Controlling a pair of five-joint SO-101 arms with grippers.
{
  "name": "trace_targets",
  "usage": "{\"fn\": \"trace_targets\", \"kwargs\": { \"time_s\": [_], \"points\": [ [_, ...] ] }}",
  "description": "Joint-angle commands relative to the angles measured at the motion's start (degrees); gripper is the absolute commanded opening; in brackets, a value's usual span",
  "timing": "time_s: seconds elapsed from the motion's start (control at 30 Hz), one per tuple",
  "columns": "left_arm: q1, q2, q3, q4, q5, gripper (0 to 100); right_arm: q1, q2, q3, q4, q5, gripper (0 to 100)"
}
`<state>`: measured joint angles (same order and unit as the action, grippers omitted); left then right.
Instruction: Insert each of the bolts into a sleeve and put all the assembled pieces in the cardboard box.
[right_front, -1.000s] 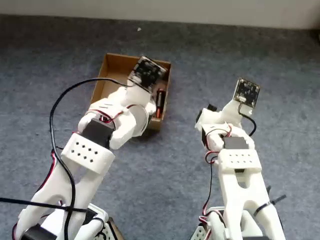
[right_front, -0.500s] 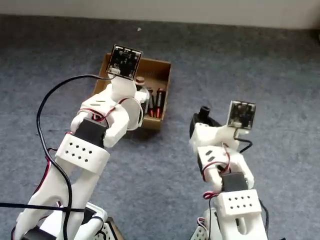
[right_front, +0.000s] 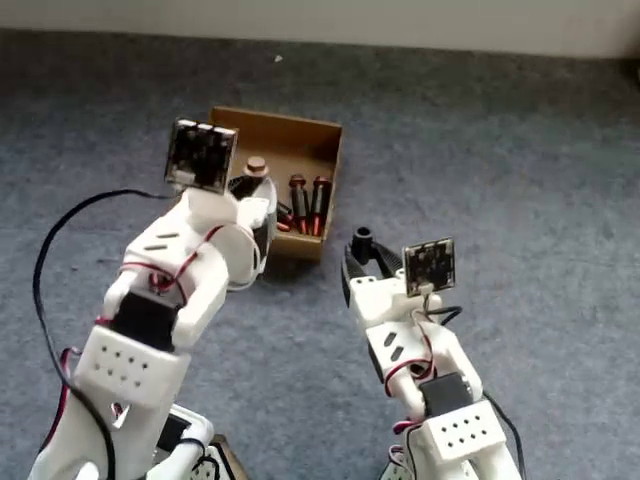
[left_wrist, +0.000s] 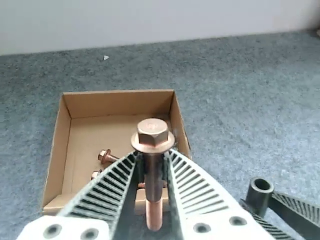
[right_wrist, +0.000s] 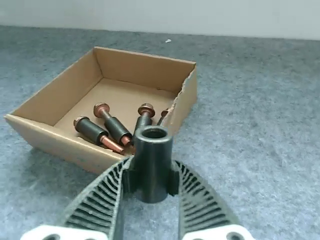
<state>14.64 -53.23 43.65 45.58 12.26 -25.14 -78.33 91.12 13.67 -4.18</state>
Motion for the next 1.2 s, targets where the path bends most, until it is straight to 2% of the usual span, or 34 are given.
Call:
{"fn": "trace_targets", "kwargs": {
  "time_s": [0.0,0.3,0.37,0.6,0.77,1.17],
  "points": [
    [2.8,-10.4,3.6,-1.5,1.1,1,-3.8,-7.4,2.2,-1.5,0.6,0.5],
    [9.2,-28.6,13.7,-1.5,1.1,1,-10.5,-24.0,10.7,-1.1,0.6,0.5],
    [10.9,-32.2,15.3,-1.5,1.1,1,-11.0,-26.8,11.0,1.7,0.6,0.5],
    [12.4,-42.0,16.1,-1.5,1.0,1,-15.4,-25.5,11.1,3.5,1.0,0.5],
    [12.7,-45.2,16.1,-1.2,0.9,1,-18.3,-25.7,11.1,7.8,8.3,0.5],
    [12.8,-45.9,19.6,-1.5,0.8,1,-20.1,-26.1,11.5,8.1,8.5,0.5]
  ]
}}
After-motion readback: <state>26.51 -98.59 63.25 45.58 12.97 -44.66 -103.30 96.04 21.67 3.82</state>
